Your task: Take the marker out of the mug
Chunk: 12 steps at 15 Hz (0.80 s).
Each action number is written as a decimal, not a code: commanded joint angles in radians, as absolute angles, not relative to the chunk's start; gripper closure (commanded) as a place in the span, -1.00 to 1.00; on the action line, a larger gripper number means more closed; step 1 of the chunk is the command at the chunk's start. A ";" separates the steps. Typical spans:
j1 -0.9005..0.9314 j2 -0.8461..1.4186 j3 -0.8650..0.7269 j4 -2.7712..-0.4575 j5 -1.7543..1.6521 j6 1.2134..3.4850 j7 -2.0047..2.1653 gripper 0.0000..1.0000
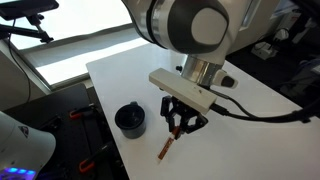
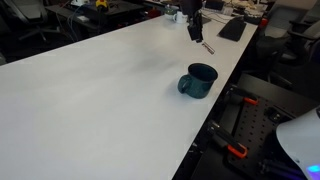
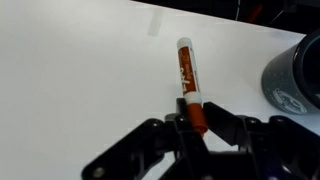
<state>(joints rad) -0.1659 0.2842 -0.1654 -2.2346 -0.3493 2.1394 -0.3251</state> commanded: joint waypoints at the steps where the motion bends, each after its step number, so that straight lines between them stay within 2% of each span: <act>1: -0.165 0.336 -0.164 -2.204 -0.370 2.101 -0.304 0.88; 12: -0.168 0.451 -0.163 -2.188 -0.375 2.120 -0.309 0.88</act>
